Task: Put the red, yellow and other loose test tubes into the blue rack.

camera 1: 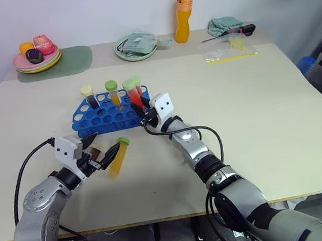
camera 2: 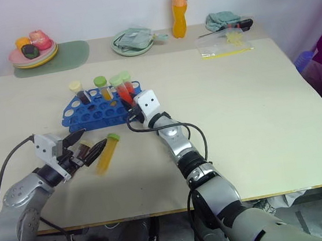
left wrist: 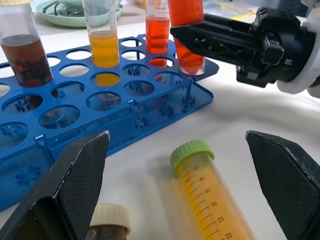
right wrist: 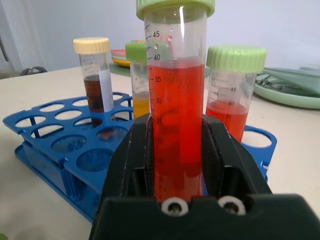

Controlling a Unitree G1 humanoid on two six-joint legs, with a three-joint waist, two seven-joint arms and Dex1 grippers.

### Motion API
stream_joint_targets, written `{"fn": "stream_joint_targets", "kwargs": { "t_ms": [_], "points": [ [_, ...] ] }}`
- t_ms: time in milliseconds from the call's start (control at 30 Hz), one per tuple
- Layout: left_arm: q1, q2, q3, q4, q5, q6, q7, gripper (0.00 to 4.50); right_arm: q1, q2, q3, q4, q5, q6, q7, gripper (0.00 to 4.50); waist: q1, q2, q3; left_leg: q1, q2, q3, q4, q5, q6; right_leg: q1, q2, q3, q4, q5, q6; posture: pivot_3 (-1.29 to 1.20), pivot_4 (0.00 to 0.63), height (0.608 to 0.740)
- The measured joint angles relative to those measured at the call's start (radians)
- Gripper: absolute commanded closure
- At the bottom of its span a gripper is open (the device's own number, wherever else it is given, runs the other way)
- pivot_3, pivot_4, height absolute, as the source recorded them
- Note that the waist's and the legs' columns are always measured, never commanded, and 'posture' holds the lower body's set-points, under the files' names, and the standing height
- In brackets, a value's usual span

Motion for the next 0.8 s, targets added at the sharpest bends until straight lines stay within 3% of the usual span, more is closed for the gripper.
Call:
{"fn": "stream_joint_targets", "kwargs": {
  "t_ms": [200, 367, 533, 700, 800],
  "points": [
    [0.000, 0.000, 0.000, -0.005, 0.000, 0.014, 0.012, 0.00, 0.026, -0.002, -0.012, -0.016, 0.000, -0.009, 0.014, 0.13, -0.001, 0.000, 0.000, 0.000, 0.000, 0.000, -0.001, 0.000, 0.000, -0.001, 0.000, 0.000, 0.000, 0.000, 0.000, 0.00, 0.150, 0.740],
    [-0.007, 0.016, 0.003, -0.042, -0.003, 0.048, 0.044, 0.00, 0.111, -0.036, -0.010, -0.269, 0.023, 0.022, 0.060, 0.05, 0.002, 0.001, 0.000, -0.001, 0.000, 0.000, -0.001, 0.000, 0.000, -0.001, 0.000, 0.000, 0.000, 0.000, 0.000, 0.00, 0.150, 0.740],
    [-0.057, 0.071, 0.009, -0.125, -0.038, 0.155, 0.078, 0.00, 0.243, -0.178, -0.011, -0.648, 0.104, 0.230, 0.166, 0.05, 0.007, 0.000, 0.000, -0.001, 0.000, -0.001, -0.001, 0.000, 0.000, 0.000, 0.000, 0.000, -0.001, 0.000, 0.000, 0.00, 0.150, 0.740],
    [-0.179, 0.141, 0.006, -0.193, -0.143, 0.426, 0.162, 0.00, 0.363, -0.429, -0.035, -0.938, 0.198, 0.501, 0.303, 0.05, 0.010, 0.000, 0.001, -0.001, 0.000, -0.001, 0.000, 0.000, 0.000, 0.000, 0.000, 0.000, -0.001, 0.000, 0.000, 0.00, 0.150, 0.740],
    [-0.324, 0.263, -0.081, -0.285, -0.152, 0.647, 0.235, 0.00, 0.426, -0.610, -0.055, -1.069, 0.260, 0.635, 0.419, 0.05, 0.010, -0.001, 0.001, 0.000, -0.001, -0.002, 0.001, 0.000, 0.001, 0.003, 0.001, -0.001, -0.002, 0.000, 0.000, 0.00, 0.150, 0.740]
  ]
}}
